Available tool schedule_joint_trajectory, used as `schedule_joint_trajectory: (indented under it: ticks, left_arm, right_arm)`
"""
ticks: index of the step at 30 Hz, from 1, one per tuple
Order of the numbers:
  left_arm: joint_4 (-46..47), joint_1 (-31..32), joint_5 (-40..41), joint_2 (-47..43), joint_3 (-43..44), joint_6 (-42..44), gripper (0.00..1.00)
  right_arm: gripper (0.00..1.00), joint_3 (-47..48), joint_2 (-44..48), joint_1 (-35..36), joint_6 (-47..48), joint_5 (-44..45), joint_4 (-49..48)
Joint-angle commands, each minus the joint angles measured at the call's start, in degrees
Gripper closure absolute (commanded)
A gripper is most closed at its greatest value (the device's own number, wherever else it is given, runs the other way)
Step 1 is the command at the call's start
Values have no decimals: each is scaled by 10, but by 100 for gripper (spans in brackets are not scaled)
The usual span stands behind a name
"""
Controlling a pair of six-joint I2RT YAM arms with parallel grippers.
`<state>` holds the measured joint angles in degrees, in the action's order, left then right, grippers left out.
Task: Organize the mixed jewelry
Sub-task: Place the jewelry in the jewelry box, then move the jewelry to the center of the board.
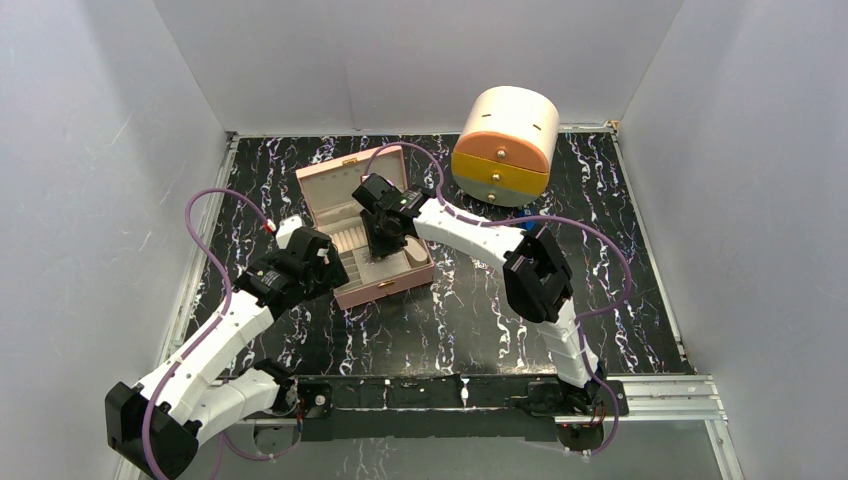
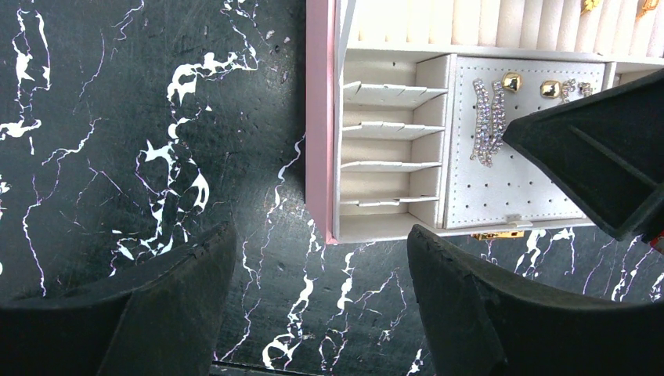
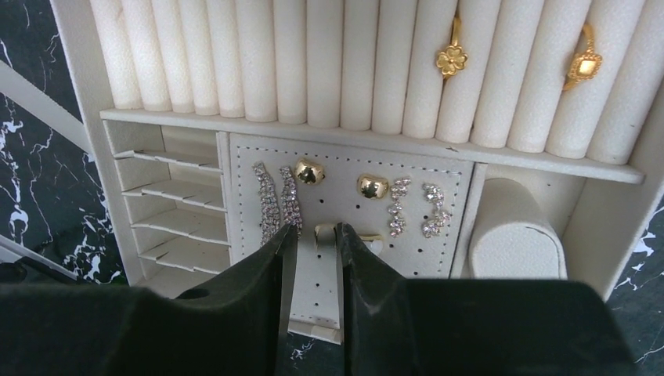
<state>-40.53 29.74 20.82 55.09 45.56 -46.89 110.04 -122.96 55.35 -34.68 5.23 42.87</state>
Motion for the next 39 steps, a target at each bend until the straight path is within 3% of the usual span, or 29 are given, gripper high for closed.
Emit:
schedule_joint_trajectory:
  ticks: [1,6,16,24,30,39]
  left_arm:
    - [-5,-3,19,2,10,5,23]
    - [-6,-3,20,3,14,4,23]
    - [-11,-3,21,2,37,6,23]
    - [15,-3,11,-3,82,24,22]
    - [75,-3,16,-25,97,36,22]
    - [150,-3,12,-28,90,54,18]
  right_arm:
    - [64,18,7,0,1,1,5]
    - [58,20,20,0,-6,1,4]
    - [56,4,72,-8,-26,16,-9]
    - [51,-171,250,-55,-74,35,-108]
    - [44,-286,364,-131,-94,93,-88]
    - [42,-358,368,-224,-82,88,-31]
